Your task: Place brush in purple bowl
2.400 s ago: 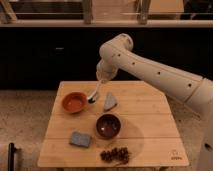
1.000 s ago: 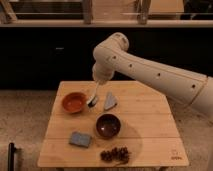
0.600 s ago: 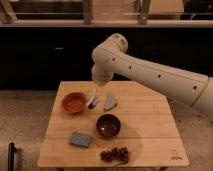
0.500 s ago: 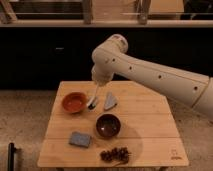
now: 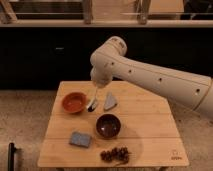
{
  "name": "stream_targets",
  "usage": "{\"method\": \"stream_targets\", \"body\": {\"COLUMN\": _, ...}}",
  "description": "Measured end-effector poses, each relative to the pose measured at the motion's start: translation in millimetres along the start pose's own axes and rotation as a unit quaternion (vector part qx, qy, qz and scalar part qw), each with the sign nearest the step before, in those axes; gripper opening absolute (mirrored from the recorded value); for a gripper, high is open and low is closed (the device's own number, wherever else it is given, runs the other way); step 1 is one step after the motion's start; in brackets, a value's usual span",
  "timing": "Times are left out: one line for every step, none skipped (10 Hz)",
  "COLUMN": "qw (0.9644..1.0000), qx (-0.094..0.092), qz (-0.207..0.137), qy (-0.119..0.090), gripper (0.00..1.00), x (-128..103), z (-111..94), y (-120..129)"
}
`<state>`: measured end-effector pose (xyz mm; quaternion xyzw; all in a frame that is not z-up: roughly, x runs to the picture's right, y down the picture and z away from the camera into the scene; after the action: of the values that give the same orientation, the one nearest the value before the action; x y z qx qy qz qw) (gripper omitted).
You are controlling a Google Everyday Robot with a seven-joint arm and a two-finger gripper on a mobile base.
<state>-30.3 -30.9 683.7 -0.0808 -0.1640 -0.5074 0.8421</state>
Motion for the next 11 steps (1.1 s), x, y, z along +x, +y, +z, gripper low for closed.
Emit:
{"method": "stream_targets", "body": {"qw": 1.0000, "qx": 0.000, "qz": 0.004, "qy": -0.002, "gripper": 0.01, "x": -2.6, "z": 0.4, "y": 4.2}}
{"method": "stream_targets", "body": {"qw": 0.9999, "qx": 0.001, "qz": 0.011, "qy": -0.005, "gripper": 0.01, "x": -8.5, "z": -0.2, "y": 11.6}}
{"method": "stream_targets", "body": {"qw": 0.9997, "qx": 0.003, "qz": 0.023, "qy": -0.009, "gripper": 0.01, "x": -20.9, "z": -3.3, "y": 23.0}}
{"method": "stream_targets", "body": {"qw": 0.9992, "qx": 0.006, "qz": 0.037, "qy": -0.015, "gripper": 0.01, "x": -34.5, "z": -6.3, "y": 36.7}}
{"method": "stream_targets", "body": {"qw": 0.9986, "qx": 0.008, "qz": 0.047, "qy": -0.020, "gripper": 0.01, "x": -44.6, "z": -7.0, "y": 49.1}}
{"method": "stream_targets", "body": {"qw": 0.9978, "qx": 0.009, "qz": 0.059, "qy": -0.028, "gripper": 0.01, "x": -55.6, "z": -5.5, "y": 60.8}}
{"method": "stream_targets", "body": {"qw": 0.9965, "qx": 0.011, "qz": 0.073, "qy": -0.039, "gripper": 0.01, "x": -65.6, "z": -1.4, "y": 71.4}}
{"method": "stream_targets", "body": {"qw": 0.9952, "qx": 0.013, "qz": 0.083, "qy": -0.049, "gripper": 0.01, "x": -71.0, "z": 3.4, "y": 79.1}}
{"method": "stream_targets", "body": {"qw": 0.9935, "qx": 0.016, "qz": 0.095, "qy": -0.062, "gripper": 0.01, "x": -75.3, "z": 9.2, "y": 84.3}}
{"method": "stream_targets", "body": {"qw": 0.9917, "qx": 0.022, "qz": 0.100, "qy": -0.077, "gripper": 0.01, "x": -79.6, "z": 16.6, "y": 84.6}}
{"method": "stream_targets", "body": {"qw": 0.9905, "qx": 0.026, "qz": 0.103, "qy": -0.088, "gripper": 0.01, "x": -81.7, "z": 21.7, "y": 83.7}}
